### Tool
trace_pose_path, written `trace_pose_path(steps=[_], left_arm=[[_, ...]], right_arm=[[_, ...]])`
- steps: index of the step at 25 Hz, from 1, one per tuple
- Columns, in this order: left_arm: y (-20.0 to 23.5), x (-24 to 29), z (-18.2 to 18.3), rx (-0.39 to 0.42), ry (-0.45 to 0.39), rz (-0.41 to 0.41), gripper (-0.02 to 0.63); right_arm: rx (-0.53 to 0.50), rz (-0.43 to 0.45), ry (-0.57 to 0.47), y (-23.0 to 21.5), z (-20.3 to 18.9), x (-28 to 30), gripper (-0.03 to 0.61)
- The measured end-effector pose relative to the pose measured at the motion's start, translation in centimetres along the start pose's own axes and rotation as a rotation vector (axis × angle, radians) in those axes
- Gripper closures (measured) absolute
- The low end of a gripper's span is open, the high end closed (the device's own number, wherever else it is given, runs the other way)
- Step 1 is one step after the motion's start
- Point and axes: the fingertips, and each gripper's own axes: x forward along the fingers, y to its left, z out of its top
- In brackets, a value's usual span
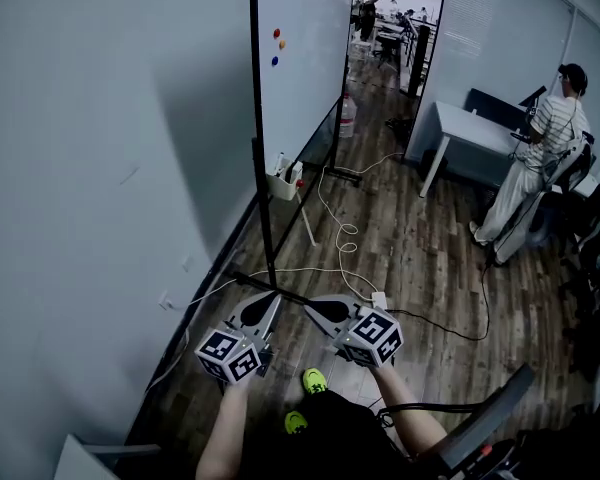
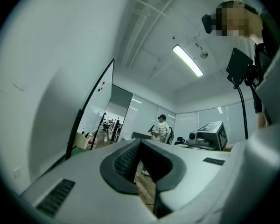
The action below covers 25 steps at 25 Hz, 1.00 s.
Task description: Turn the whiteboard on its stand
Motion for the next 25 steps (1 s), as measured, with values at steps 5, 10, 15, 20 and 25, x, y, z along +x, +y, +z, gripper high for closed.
trace_pose_path(steps=[5, 10, 15, 20, 25], left_arm=[[-1.5, -0.3, 0.2, 0.004, -0.002, 0.007, 0.592], [-2.0, -0.7, 0.7, 0.01, -0.007, 0.038, 0.592], [-2.8, -0.8, 0.7, 0.0, -0.01, 0.05, 0.592], [-3.5, -1.0, -0.1, -0.009, 0.003, 0.053, 0.592], [-3.4, -1.2, -0.2, -0.019, -0.001, 0.055, 0.592]], right_arm=[[-0.014, 0.002, -0.012, 0.4, 0.4, -1.2, 0.552], [-0.028, 0.023, -0.005, 0.6, 0.7, -1.5, 0.554], [-0.022, 0.045, -0.015, 0.8, 1.1, -2.1, 0.552], [-0.009, 0.055, -0.006, 1.2, 0.4, -2.6, 0.552], [-0.005, 0.074, -0.005, 2.0, 0.4, -2.6, 0.552]])
